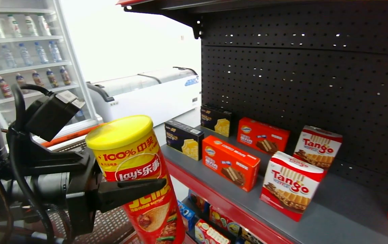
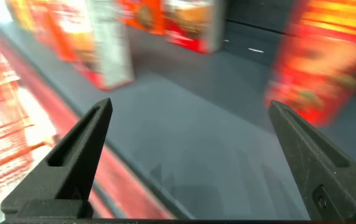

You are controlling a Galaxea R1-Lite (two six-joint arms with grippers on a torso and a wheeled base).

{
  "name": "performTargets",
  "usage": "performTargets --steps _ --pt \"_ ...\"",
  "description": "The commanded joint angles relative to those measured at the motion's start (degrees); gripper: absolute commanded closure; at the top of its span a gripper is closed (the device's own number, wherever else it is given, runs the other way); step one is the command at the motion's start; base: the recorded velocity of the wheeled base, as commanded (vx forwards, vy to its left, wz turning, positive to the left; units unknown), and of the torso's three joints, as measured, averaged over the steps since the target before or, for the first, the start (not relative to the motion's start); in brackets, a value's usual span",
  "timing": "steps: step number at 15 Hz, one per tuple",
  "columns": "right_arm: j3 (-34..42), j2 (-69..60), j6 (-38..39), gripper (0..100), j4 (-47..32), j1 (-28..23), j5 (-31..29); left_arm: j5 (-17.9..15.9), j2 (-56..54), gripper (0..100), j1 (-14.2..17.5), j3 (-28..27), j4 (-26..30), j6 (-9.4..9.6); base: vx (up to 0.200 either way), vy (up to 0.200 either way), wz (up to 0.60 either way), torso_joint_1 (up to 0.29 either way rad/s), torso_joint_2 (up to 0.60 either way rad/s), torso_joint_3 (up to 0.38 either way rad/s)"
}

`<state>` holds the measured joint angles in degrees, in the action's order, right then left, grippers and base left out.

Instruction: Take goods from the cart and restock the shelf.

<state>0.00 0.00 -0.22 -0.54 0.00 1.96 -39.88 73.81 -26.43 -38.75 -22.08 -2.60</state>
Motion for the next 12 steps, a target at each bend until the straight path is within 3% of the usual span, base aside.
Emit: performTargets --steps 1,12 --pt "0.0 0.09 -0.04 0 0.01 0.09 0.06 -0.38 0.01 100 -0.03 0.43 -0.07 -0.04 0.0 0.0 -0.6 0.012 0.0 0.002" --pt "0.0 0.09 -0.04 0 0.01 0.09 -0.03 -0.99 -0.43 100 -0.47 0.35 -0.07 -0.04 0.0 0.0 -0.6 0.001 0.0 0.003"
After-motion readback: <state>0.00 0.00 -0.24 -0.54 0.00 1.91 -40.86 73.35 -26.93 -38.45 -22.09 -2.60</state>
